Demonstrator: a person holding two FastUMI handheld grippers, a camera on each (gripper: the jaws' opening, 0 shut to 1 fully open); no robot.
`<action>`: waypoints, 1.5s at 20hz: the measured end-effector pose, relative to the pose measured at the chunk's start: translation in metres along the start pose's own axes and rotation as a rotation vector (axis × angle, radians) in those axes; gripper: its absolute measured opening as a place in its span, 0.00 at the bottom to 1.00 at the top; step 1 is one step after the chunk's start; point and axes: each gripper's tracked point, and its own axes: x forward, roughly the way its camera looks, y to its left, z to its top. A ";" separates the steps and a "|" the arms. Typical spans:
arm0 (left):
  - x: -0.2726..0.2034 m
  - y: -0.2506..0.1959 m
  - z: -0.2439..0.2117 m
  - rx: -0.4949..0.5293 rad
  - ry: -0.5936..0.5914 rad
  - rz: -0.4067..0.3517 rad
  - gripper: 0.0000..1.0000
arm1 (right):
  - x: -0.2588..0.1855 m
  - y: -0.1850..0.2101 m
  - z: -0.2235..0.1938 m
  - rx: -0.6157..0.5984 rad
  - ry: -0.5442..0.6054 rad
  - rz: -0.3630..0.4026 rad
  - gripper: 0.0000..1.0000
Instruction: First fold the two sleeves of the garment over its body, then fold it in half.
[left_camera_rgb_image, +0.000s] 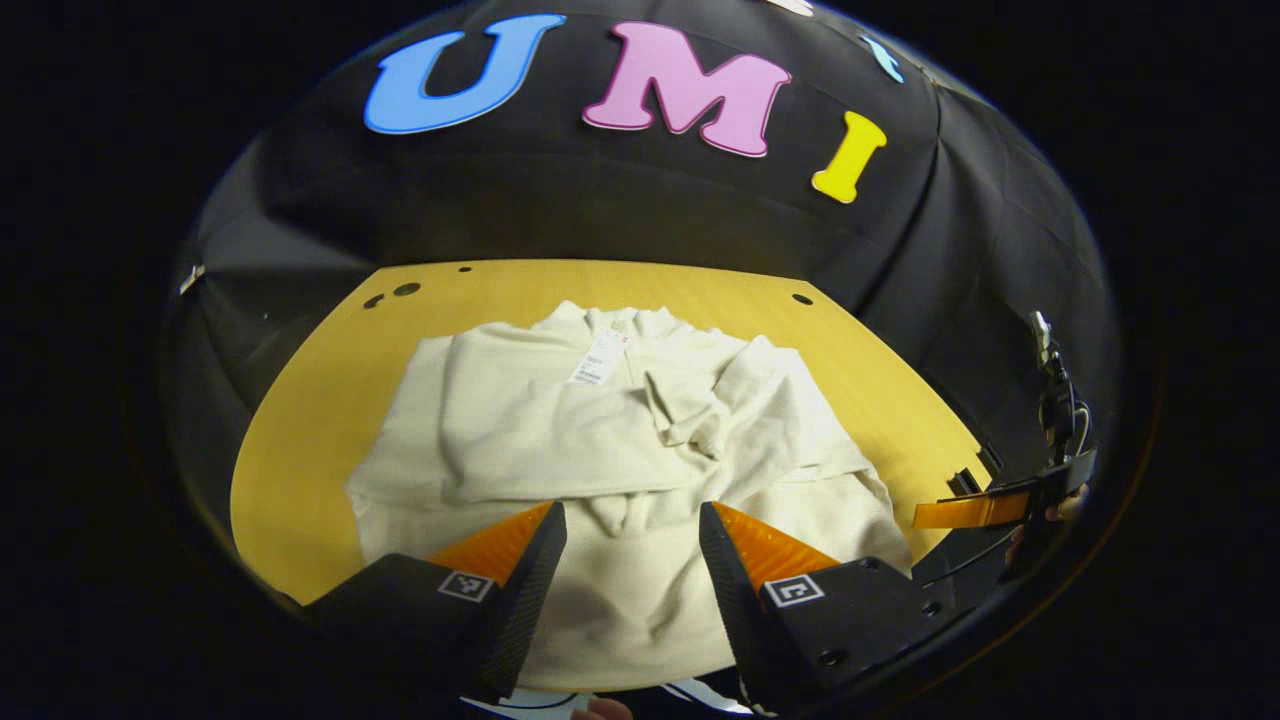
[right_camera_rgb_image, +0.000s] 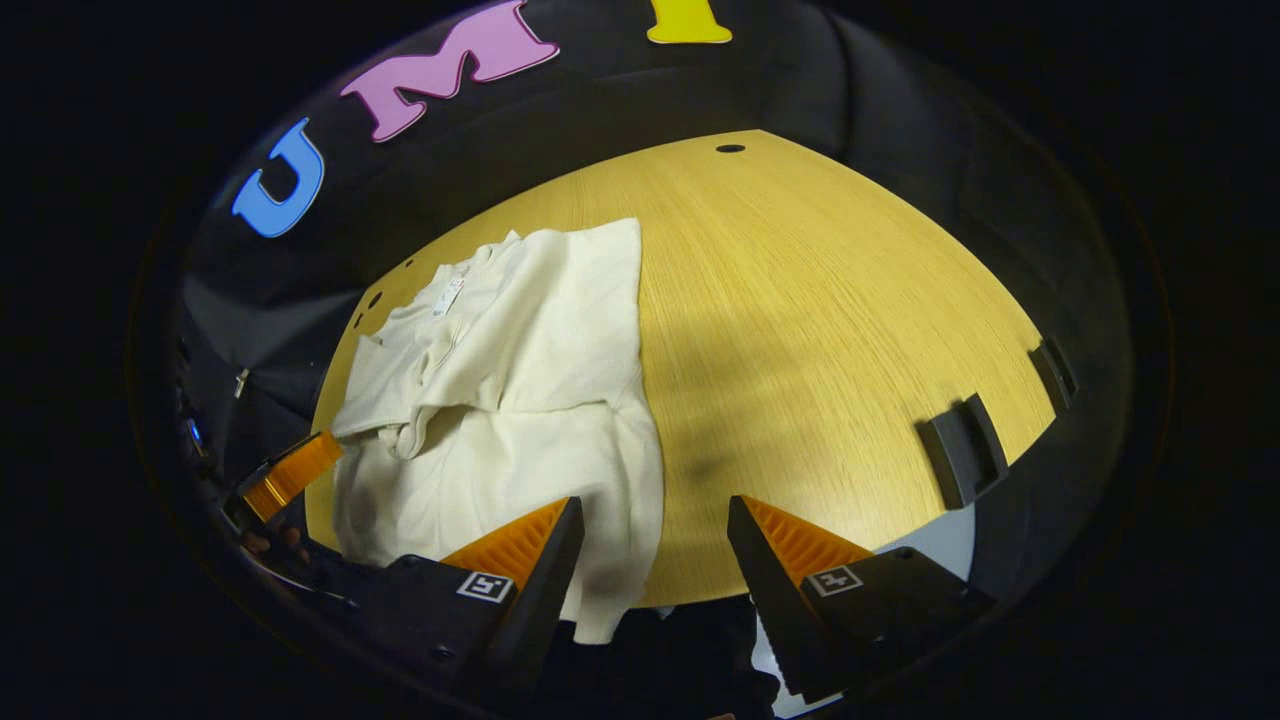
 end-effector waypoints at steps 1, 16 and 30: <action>-0.008 0.015 -0.010 0.000 0.011 0.021 0.83 | -0.003 0.001 -0.008 -0.002 0.007 -0.005 0.90; -0.051 0.120 -0.114 -0.043 0.220 0.162 0.85 | -0.001 0.016 -0.068 -0.042 0.038 -0.076 0.90; -0.051 0.131 -0.121 -0.027 0.261 0.211 0.86 | 0.015 0.032 -0.068 -0.113 0.054 -0.085 0.90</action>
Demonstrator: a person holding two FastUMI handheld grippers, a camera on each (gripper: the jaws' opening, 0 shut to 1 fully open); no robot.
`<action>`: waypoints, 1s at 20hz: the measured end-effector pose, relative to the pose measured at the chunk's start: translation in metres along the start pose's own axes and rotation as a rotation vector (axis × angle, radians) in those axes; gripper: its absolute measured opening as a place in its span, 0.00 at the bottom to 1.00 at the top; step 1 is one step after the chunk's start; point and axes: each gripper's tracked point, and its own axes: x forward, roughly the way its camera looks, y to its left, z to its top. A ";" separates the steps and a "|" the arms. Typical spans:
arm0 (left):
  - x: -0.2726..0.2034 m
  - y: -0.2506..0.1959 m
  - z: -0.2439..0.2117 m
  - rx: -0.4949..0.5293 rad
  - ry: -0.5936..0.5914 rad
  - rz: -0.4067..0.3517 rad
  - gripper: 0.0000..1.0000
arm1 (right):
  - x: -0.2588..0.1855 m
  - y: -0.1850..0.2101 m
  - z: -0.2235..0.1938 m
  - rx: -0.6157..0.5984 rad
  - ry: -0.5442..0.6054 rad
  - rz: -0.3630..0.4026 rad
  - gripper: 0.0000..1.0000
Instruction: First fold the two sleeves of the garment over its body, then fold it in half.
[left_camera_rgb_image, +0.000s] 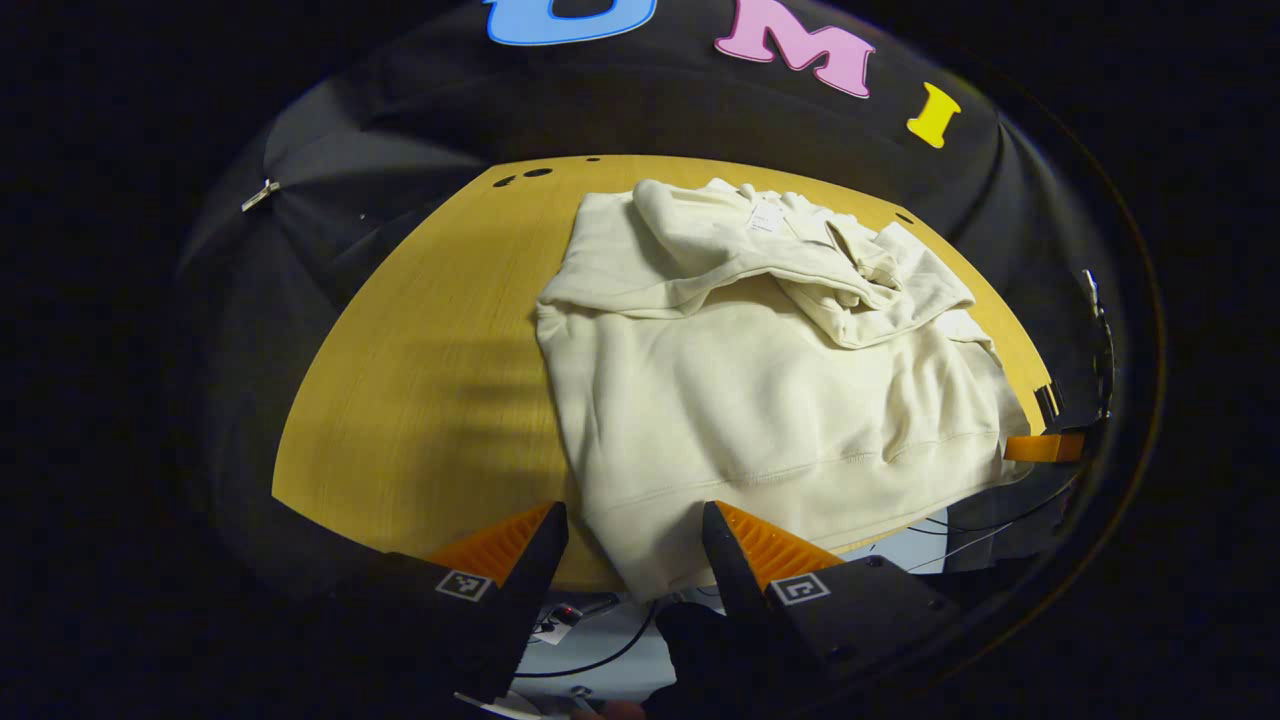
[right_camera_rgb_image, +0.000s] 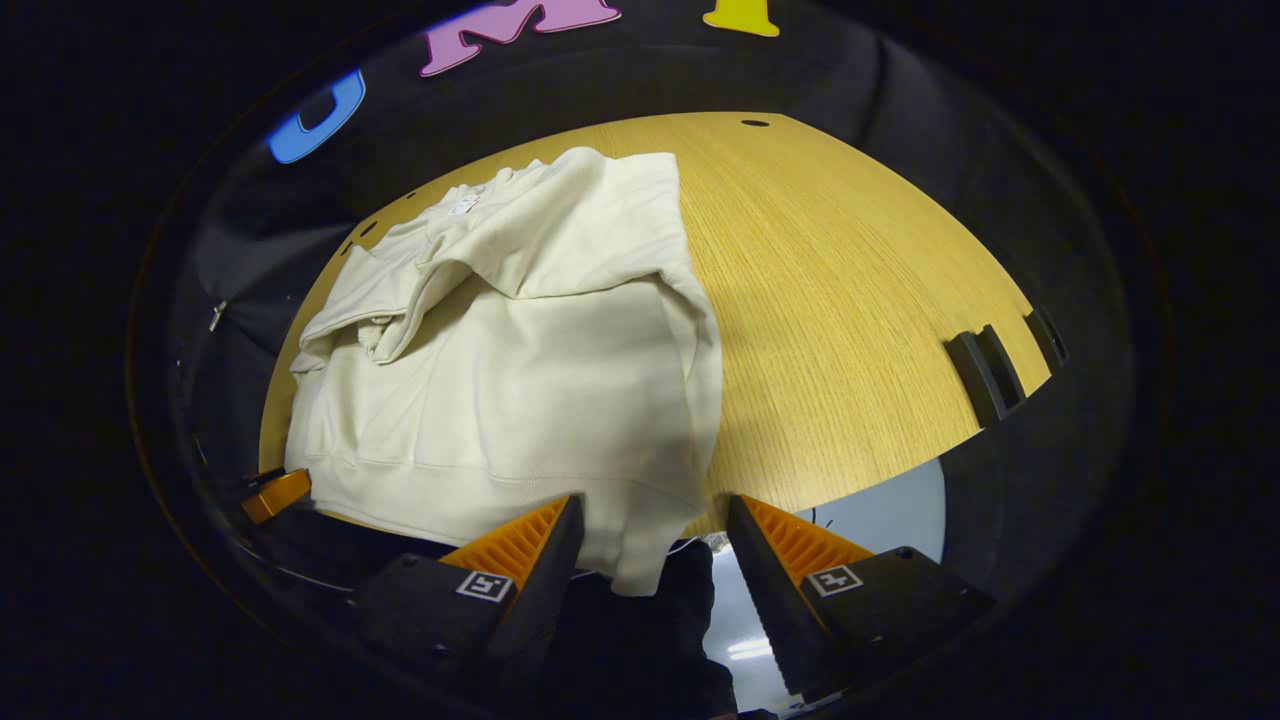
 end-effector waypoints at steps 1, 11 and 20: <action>0.006 -0.003 -0.003 0.012 0.018 0.000 0.86 | 0.002 0.002 0.000 -0.014 0.007 -0.003 0.90; 0.015 -0.027 0.012 0.084 0.018 -0.098 0.23 | 0.014 0.031 0.009 -0.153 0.012 0.024 0.22; -0.008 -0.018 0.042 -0.033 0.014 -0.168 0.08 | -0.021 0.044 0.044 -0.035 -0.038 0.123 0.21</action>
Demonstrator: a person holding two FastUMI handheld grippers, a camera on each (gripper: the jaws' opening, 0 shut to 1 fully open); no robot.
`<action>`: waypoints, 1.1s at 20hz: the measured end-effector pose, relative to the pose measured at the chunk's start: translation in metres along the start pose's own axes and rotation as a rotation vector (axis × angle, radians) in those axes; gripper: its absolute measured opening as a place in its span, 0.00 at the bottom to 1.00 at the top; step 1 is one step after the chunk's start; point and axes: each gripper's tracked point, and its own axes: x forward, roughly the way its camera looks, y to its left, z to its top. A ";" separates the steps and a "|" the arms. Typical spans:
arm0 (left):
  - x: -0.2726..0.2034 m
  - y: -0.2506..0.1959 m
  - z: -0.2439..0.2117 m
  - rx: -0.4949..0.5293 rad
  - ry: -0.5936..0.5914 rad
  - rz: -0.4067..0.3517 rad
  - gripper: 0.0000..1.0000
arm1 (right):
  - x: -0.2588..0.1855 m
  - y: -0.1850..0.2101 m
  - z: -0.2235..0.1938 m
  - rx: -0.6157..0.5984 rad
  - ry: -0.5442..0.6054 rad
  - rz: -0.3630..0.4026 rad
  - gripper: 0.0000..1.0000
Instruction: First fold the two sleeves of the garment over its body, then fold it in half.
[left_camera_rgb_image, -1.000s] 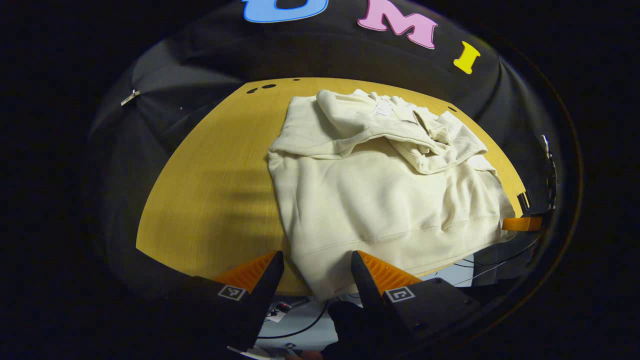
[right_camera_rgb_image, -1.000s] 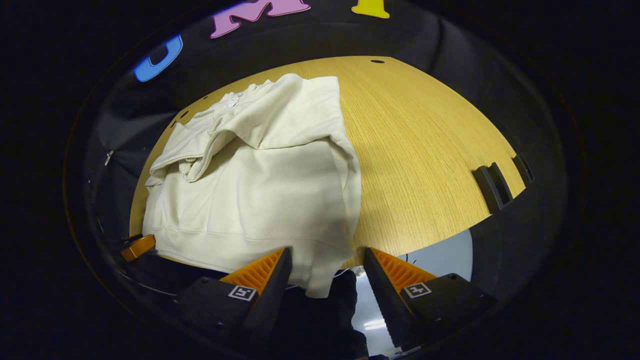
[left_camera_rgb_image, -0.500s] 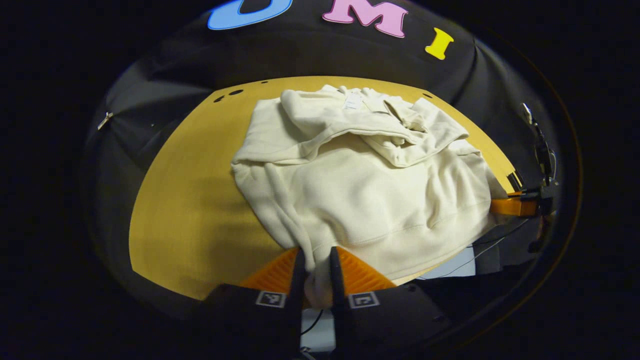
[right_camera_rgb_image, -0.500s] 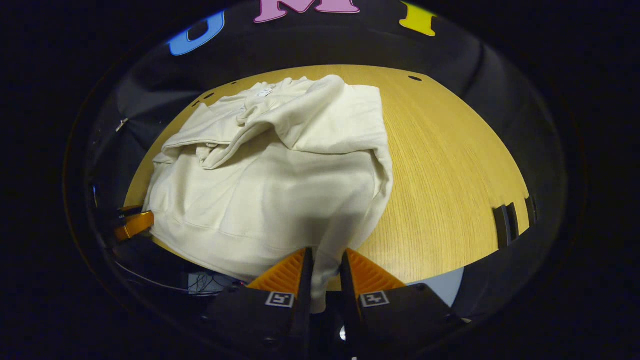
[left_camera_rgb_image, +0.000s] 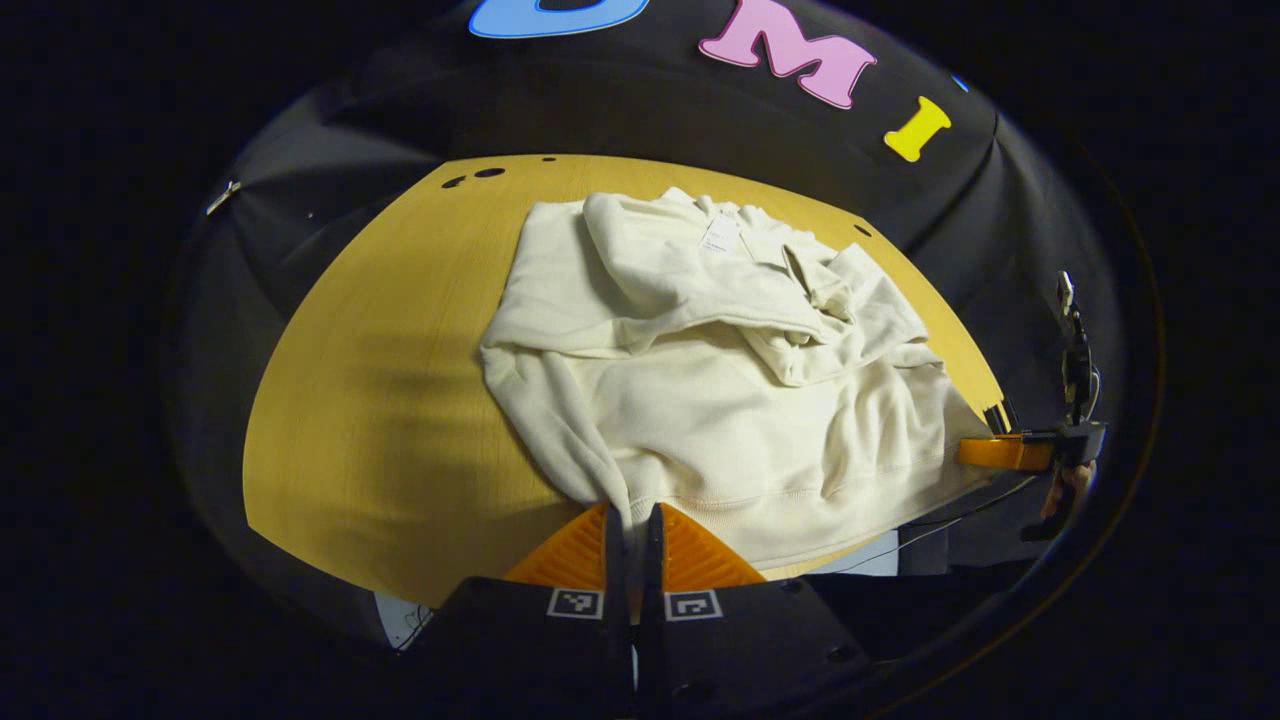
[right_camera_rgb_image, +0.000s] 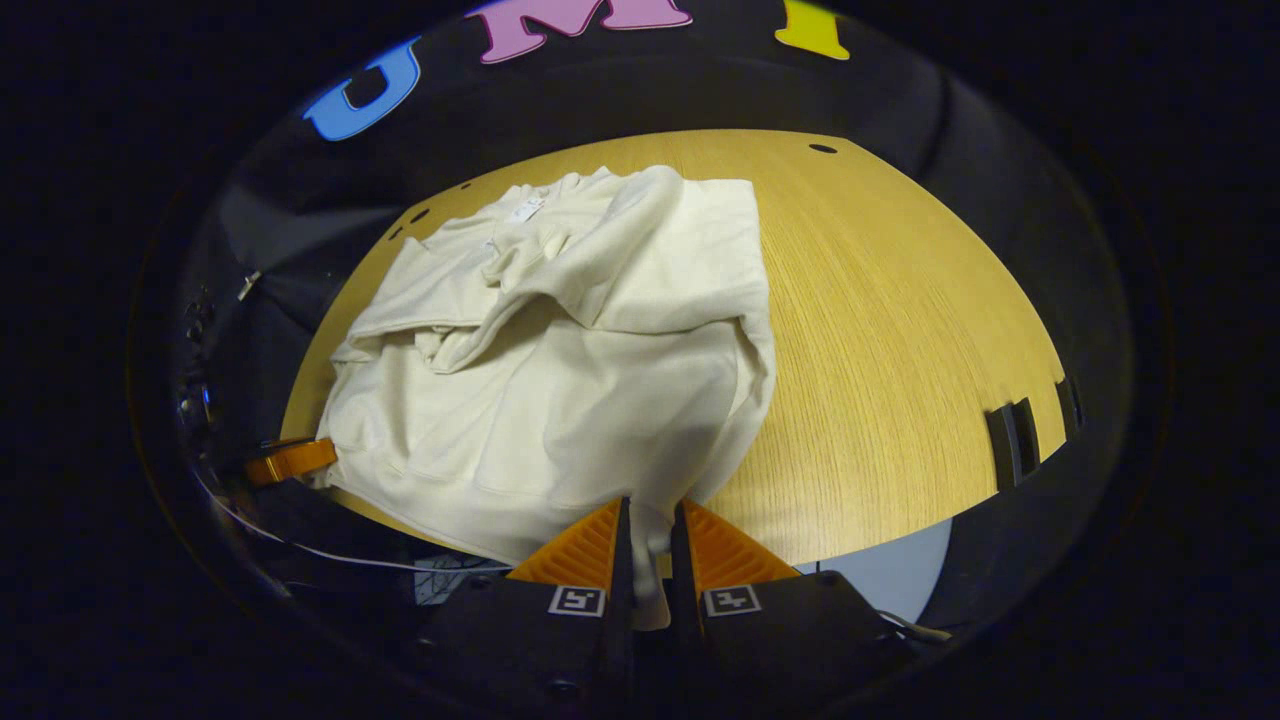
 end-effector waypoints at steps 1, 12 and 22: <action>-0.004 -0.001 0.008 -0.006 -0.016 -0.001 0.07 | -0.004 0.006 0.011 0.021 -0.022 0.021 0.21; -0.027 -0.010 0.148 -0.080 -0.245 -0.032 0.07 | -0.025 0.038 0.150 0.107 -0.259 0.110 0.10; 0.019 0.002 0.229 -0.162 -0.292 -0.026 0.07 | 0.025 0.018 0.232 0.199 -0.312 0.058 0.09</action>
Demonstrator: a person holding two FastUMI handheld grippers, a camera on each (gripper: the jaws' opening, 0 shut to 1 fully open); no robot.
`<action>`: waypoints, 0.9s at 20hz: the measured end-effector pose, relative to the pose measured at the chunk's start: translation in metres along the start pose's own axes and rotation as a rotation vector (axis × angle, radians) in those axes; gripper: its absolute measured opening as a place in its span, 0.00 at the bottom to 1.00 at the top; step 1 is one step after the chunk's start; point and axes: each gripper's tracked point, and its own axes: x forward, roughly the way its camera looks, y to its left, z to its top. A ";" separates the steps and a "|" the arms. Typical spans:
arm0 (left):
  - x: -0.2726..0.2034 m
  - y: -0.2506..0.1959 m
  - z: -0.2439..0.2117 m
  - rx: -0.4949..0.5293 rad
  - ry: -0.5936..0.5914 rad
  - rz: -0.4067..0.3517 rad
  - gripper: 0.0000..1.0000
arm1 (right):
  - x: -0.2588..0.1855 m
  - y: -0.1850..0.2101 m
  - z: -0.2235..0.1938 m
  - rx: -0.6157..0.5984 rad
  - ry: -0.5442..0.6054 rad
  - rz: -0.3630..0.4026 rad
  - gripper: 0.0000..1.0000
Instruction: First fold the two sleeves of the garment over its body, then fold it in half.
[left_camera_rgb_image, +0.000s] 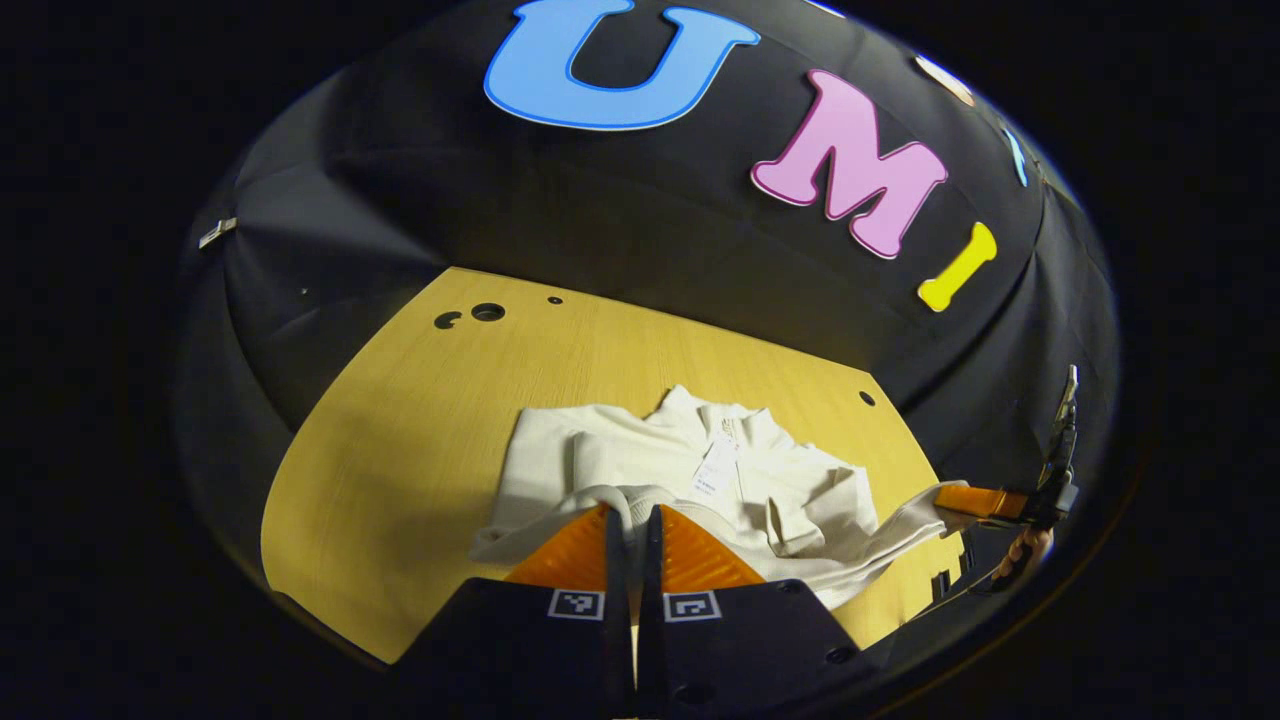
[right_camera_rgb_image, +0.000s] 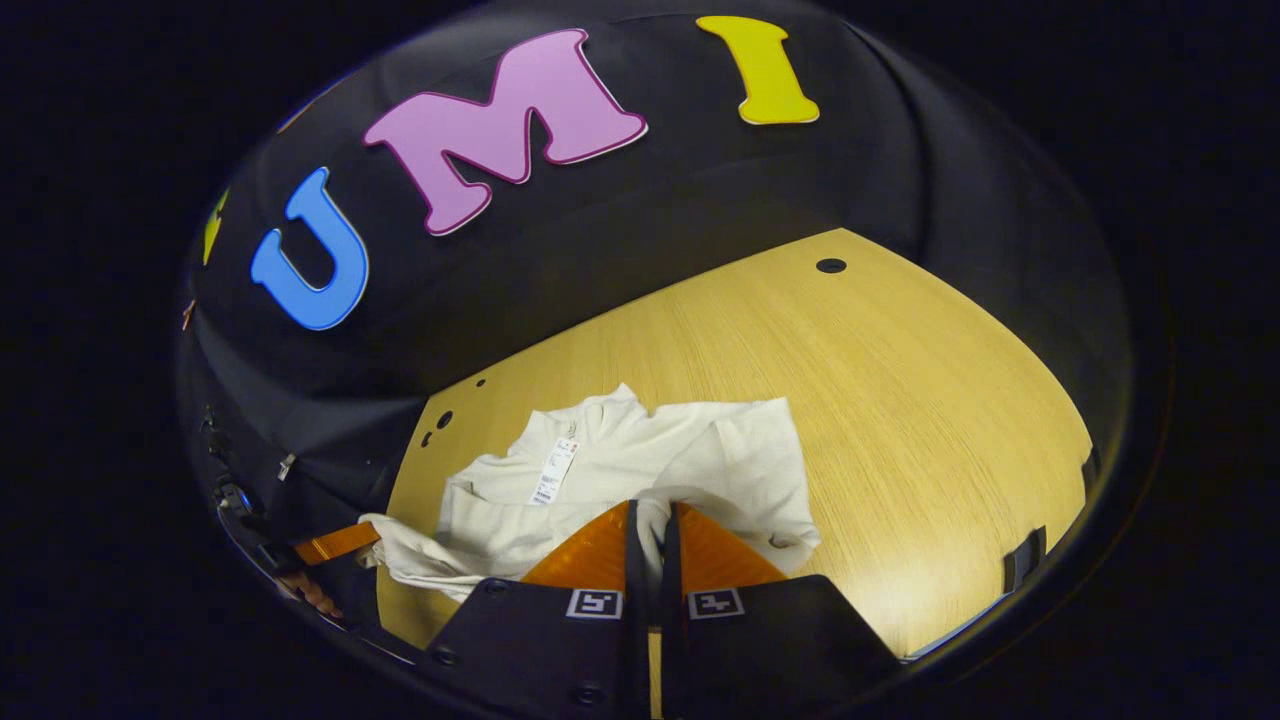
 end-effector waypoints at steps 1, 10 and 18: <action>0.007 0.003 0.002 -0.013 0.004 0.005 0.07 | 0.008 -0.003 0.003 0.004 0.004 -0.008 0.09; 0.072 0.018 0.016 -0.033 0.041 0.046 0.07 | 0.067 -0.019 0.018 0.050 0.036 -0.040 0.09; 0.133 0.034 0.000 -0.012 0.120 0.107 0.07 | 0.126 -0.038 -0.006 0.000 0.138 -0.085 0.09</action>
